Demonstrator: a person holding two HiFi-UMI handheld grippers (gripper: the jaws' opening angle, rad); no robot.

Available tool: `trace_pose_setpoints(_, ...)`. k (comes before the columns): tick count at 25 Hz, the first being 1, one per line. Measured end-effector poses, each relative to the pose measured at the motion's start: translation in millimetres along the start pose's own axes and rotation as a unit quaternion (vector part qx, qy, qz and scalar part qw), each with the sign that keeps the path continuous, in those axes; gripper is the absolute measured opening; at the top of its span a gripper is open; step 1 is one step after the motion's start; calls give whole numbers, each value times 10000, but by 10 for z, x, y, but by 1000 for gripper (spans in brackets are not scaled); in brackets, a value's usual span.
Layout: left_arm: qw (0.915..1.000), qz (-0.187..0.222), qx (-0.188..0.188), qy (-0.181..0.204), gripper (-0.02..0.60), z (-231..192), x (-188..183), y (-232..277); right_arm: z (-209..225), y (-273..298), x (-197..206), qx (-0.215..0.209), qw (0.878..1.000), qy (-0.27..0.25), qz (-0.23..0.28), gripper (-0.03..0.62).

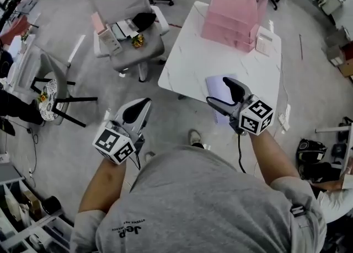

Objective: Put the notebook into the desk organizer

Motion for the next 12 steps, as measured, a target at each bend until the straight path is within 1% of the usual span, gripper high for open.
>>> trace_pose_setpoints(2,9992,-132,365,101,58,61,49,158,2,-130,146,293,9994,183,16,394)
trace_pose_setpoints(5,9963,-252,803,170,58,196,177,406,23,-391,403,676,9966,465,49,394)
trace_pose_setpoints(8,9927,-359,1117,265,58,328,293,658,112,-662,681,996,9916,820,83,394)
trace_pose_setpoints(12,9875,-498,1470,277,58,537,479,981,264,-1000,1109,1358,9799,1455,130,394)
Point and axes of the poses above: the fingertips, and each gripper's own axes: y forward along the fingers, z to its right, x out of its underside, the point moved 5 cm from there along -y, backward along the fingers, and after that the axes turned 4 degrees about y, right-handed, at the moved point
